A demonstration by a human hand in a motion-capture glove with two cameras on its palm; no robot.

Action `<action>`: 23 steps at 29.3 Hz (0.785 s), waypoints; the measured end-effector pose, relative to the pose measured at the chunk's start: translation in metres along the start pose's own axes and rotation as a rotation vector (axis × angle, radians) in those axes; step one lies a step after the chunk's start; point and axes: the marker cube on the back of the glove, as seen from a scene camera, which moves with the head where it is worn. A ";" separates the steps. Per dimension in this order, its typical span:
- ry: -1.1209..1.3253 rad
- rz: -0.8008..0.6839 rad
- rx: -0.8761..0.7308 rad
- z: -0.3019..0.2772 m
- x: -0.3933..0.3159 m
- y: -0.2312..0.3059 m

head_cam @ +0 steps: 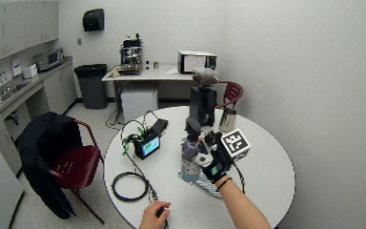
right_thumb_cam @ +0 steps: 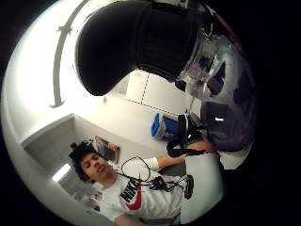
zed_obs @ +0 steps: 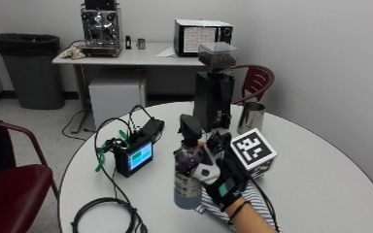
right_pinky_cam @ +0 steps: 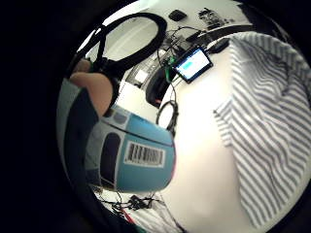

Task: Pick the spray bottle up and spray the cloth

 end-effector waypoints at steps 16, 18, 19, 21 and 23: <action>0.019 0.009 -0.041 0.045 0.064 0.011; 0.034 0.005 -0.035 0.043 0.068 0.010; 0.037 0.004 -0.033 0.041 0.071 0.010; 0.033 0.006 -0.028 0.040 0.076 0.010; 0.016 0.010 -0.030 0.041 0.080 0.011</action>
